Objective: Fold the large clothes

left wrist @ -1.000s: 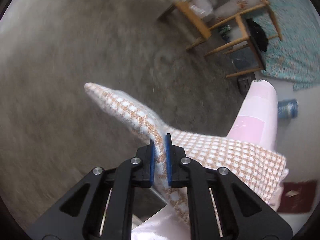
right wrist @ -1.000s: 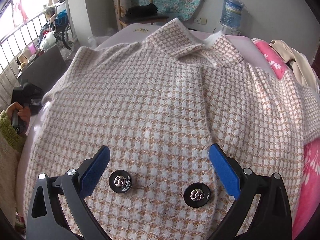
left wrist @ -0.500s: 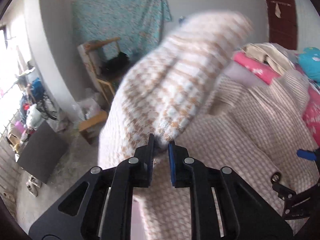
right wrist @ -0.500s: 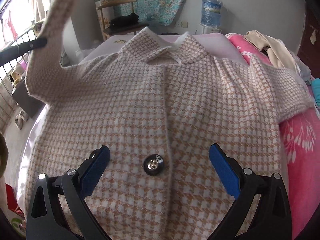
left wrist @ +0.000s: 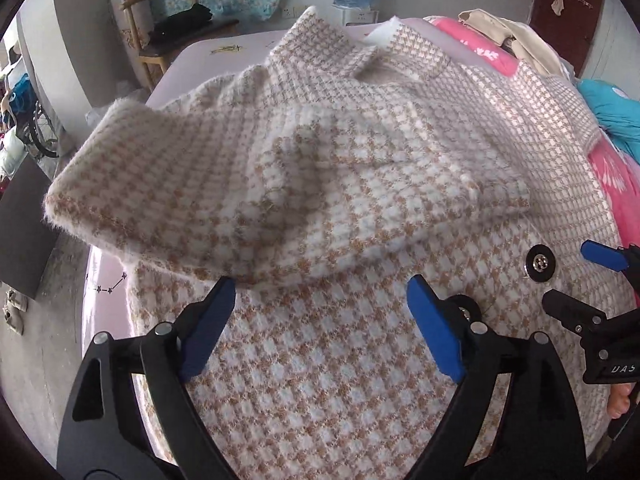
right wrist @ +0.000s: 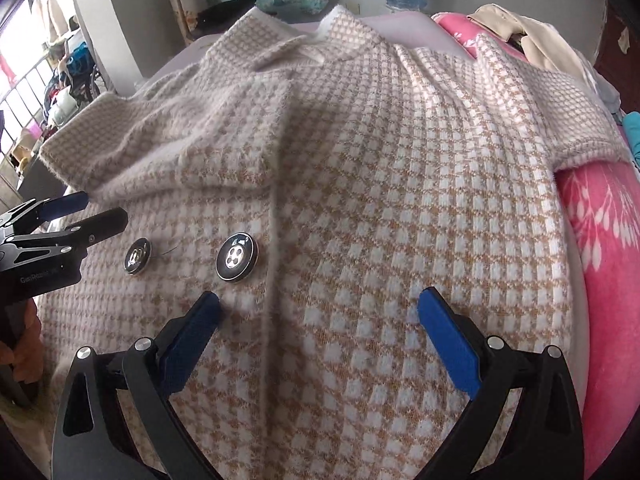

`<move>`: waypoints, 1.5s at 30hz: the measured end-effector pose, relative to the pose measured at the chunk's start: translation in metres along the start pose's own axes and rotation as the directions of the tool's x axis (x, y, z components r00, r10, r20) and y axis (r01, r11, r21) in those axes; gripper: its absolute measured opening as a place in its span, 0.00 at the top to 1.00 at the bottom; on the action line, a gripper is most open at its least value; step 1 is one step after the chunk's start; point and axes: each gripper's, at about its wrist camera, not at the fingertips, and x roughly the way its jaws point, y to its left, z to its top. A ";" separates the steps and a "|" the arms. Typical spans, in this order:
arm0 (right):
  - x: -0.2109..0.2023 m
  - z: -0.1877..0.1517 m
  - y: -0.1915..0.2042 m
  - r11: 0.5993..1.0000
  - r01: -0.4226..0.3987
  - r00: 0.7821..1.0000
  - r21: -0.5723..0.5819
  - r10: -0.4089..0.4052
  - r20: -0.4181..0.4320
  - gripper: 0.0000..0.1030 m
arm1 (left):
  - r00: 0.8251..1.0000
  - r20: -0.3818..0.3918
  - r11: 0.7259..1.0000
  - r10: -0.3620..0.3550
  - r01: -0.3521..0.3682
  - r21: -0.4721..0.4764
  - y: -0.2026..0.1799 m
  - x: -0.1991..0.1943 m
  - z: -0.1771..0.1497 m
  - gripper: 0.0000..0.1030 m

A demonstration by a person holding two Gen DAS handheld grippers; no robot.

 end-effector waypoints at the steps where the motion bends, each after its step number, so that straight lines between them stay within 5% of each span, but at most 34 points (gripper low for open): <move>1: 0.002 0.000 -0.001 1.000 -0.005 1.000 0.007 0.005 -0.002 0.06 | 1.000 -0.017 1.000 0.006 -0.006 -0.009 0.002 0.005 0.000 0.18; 9: 0.001 -0.002 -0.001 1.000 -0.006 1.000 -0.002 0.006 0.025 0.06 | 0.999 -0.011 0.999 0.035 -0.035 -0.031 0.010 0.006 -0.007 0.07; 28: 0.005 0.011 -0.006 0.998 -0.050 0.990 -0.031 0.046 -0.136 0.06 | 0.996 -0.051 0.994 0.076 -0.080 -0.071 0.006 0.009 -0.004 0.06; 37: 0.008 0.025 -0.009 0.988 -0.118 0.971 -0.099 0.094 -0.218 0.05 | 0.997 -0.010 0.994 0.082 -0.083 -0.078 0.004 0.008 -0.009 0.06; 42: 0.004 0.035 -0.015 0.983 -0.142 0.964 -0.115 0.111 -0.243 0.05 | 0.998 -0.012 0.994 0.053 -0.054 -0.098 0.009 0.005 -0.009 0.07; 45: -0.018 0.054 -0.021 0.977 -0.198 0.969 -0.075 0.184 -0.165 0.05 | 1.000 0.028 0.990 -0.008 0.012 -0.141 0.018 -0.007 -0.010 0.07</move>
